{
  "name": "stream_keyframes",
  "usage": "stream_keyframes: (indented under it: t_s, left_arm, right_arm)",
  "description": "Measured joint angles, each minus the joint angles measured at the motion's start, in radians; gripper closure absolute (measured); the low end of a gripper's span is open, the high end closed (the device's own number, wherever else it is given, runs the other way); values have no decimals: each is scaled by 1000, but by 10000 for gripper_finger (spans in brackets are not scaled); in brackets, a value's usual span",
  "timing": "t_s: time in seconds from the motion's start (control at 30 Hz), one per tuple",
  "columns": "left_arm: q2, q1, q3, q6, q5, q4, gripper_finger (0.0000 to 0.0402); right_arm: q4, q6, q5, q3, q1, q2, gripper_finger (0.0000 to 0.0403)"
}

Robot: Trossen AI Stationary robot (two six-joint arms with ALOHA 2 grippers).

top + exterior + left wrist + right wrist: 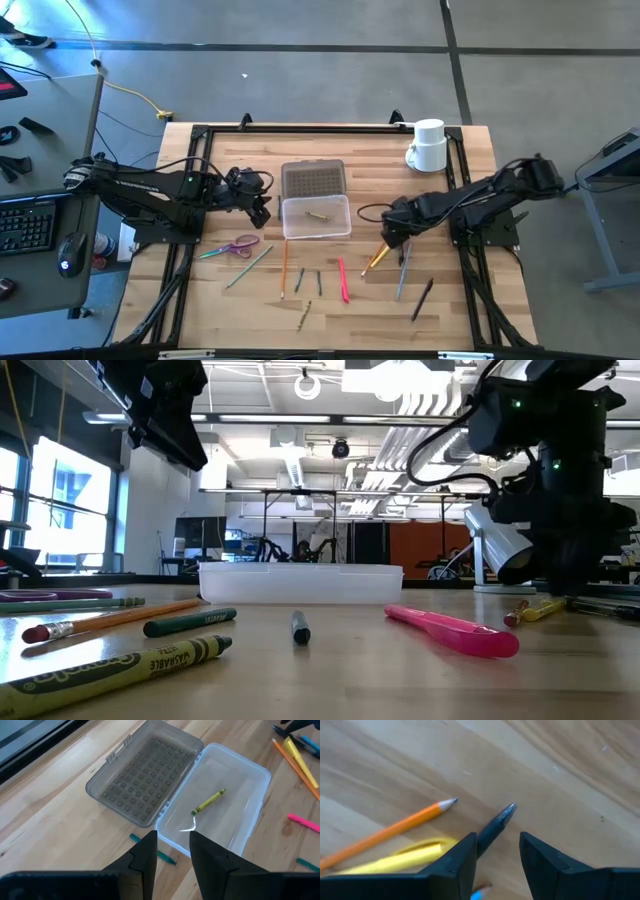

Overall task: Pick & place school supplies into a supply box
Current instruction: Put the left black pen into the gray supply box

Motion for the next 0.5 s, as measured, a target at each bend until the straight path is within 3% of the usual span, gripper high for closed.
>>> stream_keyframes:
  t_s: [0.5]
  left_arm:
    - [0, 0, 0, 0, 0, -3, 252]
  right_arm:
    - [47, 75, 1, 10, -3, 129, 272]
